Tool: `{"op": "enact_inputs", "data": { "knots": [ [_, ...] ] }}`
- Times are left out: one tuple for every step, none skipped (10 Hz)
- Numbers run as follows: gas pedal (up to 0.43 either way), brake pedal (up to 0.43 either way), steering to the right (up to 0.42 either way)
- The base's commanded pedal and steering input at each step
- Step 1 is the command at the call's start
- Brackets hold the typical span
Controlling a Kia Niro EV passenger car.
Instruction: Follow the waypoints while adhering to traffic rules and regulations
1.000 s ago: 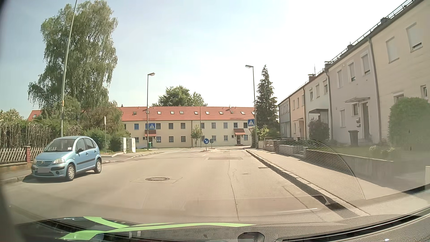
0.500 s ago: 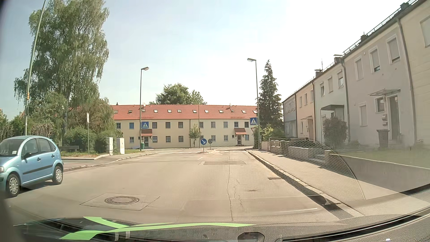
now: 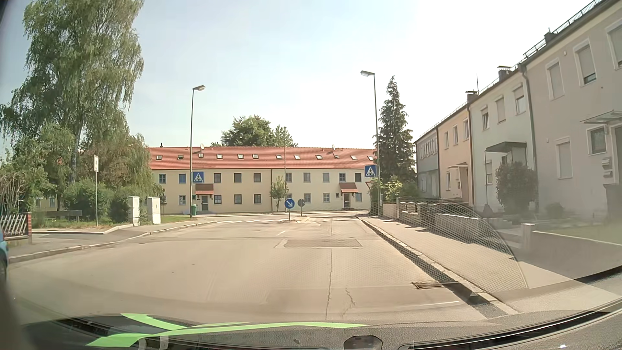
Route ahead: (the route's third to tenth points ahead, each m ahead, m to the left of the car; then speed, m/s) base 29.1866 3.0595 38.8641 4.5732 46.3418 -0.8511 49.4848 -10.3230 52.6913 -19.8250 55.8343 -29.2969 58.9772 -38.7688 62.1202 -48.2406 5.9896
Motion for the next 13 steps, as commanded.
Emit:
{"op": "enact_inputs", "data": {
  "knots": [
    [0.087,0.000,-0.003],
    [0.087,0.000,-0.003],
    [0.087,0.000,-0.003],
    [0.087,0.000,-0.003],
    [0.087,0.000,-0.003],
    [0.087,0.000,-0.004],
    [0.047,0.000,-0.003],
    [0.000,0.000,-0.003],
    [0.000,0.000,-0.003],
    [0.000,0.000,-0.003],
    [0.000,0.000,-0.003],
    [0.000,0.000,-0.003],
    [0.000,0.000,-0.003]
  ]
}}
